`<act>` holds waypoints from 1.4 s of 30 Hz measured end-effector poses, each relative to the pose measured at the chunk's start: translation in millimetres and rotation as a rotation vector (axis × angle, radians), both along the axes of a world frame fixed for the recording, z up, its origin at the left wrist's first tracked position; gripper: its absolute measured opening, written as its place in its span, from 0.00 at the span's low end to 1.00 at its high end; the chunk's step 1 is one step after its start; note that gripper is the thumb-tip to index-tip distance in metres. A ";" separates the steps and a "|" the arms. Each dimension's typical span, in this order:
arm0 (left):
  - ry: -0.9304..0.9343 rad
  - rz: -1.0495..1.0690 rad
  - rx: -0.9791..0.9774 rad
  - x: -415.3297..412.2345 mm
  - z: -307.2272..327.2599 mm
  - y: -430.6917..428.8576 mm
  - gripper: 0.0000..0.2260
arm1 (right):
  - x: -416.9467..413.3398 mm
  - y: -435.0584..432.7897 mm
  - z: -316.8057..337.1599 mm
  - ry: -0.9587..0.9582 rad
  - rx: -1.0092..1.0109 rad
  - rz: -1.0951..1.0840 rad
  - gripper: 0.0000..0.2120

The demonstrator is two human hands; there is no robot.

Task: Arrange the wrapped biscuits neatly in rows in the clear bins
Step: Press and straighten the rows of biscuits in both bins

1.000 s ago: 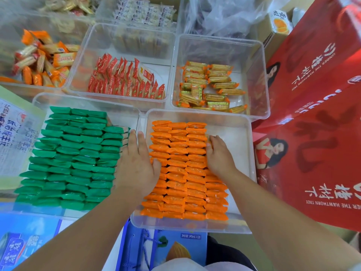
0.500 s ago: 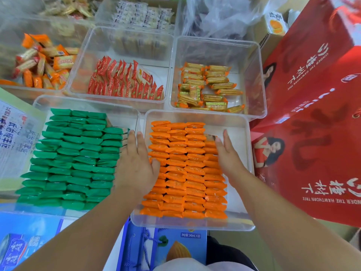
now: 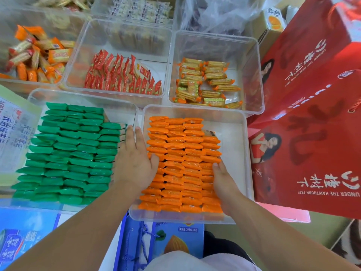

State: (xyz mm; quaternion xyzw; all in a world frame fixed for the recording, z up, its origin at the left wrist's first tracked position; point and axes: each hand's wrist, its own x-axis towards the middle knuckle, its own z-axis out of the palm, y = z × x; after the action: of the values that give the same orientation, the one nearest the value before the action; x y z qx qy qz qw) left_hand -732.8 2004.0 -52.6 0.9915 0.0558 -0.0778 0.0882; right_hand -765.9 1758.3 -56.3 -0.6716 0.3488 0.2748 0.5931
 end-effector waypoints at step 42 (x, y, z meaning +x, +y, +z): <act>-0.011 0.004 -0.015 -0.1 1.6 -1.9 0.35 | -1.4 -8.8 -4.7 0.171 0.276 -0.061 0.30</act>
State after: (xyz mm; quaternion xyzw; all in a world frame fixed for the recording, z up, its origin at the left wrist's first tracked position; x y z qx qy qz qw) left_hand -733.0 2002.1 -51.0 0.9911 0.0566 -0.0725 0.0962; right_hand -767.4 1749.5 -61.0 -0.5470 0.3774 0.3581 0.6558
